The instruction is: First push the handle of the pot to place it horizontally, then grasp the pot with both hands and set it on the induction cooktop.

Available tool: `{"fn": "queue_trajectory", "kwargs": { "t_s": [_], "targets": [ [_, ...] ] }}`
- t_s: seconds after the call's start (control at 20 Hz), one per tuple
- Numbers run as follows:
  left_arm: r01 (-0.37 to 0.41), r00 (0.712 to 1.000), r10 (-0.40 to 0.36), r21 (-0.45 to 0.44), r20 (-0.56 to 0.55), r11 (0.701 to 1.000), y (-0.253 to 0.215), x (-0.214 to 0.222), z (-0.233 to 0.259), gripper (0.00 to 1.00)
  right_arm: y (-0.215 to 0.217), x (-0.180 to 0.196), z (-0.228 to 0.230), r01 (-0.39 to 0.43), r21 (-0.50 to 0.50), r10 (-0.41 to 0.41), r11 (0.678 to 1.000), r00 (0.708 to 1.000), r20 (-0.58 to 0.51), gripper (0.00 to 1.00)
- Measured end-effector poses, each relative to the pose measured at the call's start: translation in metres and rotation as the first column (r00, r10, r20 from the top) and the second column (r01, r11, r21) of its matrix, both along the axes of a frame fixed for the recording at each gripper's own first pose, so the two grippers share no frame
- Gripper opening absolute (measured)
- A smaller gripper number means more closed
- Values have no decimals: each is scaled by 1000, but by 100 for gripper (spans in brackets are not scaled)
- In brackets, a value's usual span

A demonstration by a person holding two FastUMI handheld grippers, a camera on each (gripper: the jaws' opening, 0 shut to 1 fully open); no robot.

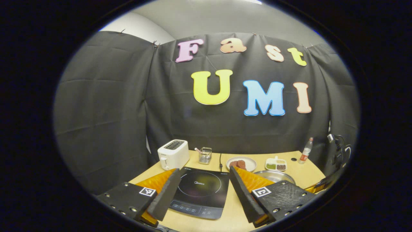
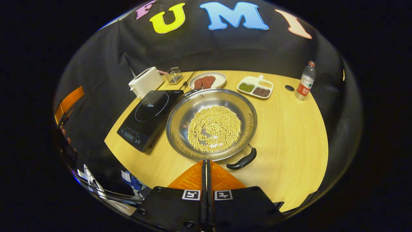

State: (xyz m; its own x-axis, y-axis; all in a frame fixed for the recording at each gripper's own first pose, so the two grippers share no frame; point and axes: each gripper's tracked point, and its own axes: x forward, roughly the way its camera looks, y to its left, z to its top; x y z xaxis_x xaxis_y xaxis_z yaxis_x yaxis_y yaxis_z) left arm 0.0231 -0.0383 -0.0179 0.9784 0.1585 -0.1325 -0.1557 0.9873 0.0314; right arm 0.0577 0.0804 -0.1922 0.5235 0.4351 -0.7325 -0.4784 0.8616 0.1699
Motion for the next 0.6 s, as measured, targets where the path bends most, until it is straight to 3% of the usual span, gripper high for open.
{"fn": "queue_trajectory", "kwargs": {
  "t_s": [0.25,0.3,0.4,0.6],
  "targets": [
    [-32,999,33,31,-42,999,-7,-1,-9,89,-4,4,-32,-20,-27,17,999,996,-89,2],
    [-38,998,40,38,-49,999,-8,-1,-11,96,-4,4,-37,-25,-29,22,999,994,-104,2],
    [-44,997,47,40,-67,998,-14,-1,-14,89,-3,7,-47,-40,-40,34,998,991,-127,2],
    [-54,993,58,42,-103,998,-24,-3,-23,92,-1,13,-66,-72,-81,58,994,984,-166,2]
  ]
}}
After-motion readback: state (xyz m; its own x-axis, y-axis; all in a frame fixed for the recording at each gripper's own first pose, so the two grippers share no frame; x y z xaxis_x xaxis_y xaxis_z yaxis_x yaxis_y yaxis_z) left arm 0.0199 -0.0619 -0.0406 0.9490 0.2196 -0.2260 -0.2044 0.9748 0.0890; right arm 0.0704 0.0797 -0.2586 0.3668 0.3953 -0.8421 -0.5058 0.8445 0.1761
